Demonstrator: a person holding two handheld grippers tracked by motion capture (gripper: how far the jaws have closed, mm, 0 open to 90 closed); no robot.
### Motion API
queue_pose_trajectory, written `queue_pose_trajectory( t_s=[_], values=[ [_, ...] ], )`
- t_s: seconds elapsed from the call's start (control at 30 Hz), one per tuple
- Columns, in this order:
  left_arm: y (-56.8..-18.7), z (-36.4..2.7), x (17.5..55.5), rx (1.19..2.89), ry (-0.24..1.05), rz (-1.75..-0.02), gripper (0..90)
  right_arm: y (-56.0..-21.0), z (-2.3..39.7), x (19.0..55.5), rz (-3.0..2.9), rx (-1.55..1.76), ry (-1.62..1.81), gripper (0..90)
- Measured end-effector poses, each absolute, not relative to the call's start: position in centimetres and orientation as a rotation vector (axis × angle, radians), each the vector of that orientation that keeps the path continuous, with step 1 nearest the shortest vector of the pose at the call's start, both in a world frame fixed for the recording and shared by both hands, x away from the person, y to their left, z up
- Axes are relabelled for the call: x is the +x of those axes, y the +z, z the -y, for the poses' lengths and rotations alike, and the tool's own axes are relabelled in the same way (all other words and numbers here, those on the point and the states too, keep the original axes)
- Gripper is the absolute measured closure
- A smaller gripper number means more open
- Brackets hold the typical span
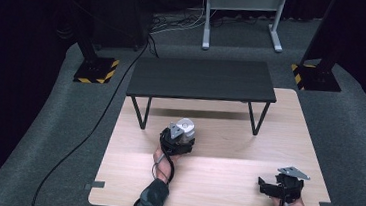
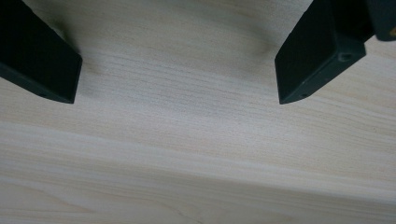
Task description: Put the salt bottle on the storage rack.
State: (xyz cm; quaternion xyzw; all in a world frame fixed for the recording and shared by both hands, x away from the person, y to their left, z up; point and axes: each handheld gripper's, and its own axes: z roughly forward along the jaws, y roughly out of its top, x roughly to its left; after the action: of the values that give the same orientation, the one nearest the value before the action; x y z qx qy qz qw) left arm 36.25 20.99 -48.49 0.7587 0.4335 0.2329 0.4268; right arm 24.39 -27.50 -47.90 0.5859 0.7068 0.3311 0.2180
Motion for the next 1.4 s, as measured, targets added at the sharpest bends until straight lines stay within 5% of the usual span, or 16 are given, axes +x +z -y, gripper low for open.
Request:
queue_pose_trajectory(
  t_s=[1.4],
  values=[
    [-44.9,-22.4,35.3,1.885,0.578,-1.039,28.2,-47.9,27.6,24.4,-1.953,1.627,0.926,0.0]
  ],
)
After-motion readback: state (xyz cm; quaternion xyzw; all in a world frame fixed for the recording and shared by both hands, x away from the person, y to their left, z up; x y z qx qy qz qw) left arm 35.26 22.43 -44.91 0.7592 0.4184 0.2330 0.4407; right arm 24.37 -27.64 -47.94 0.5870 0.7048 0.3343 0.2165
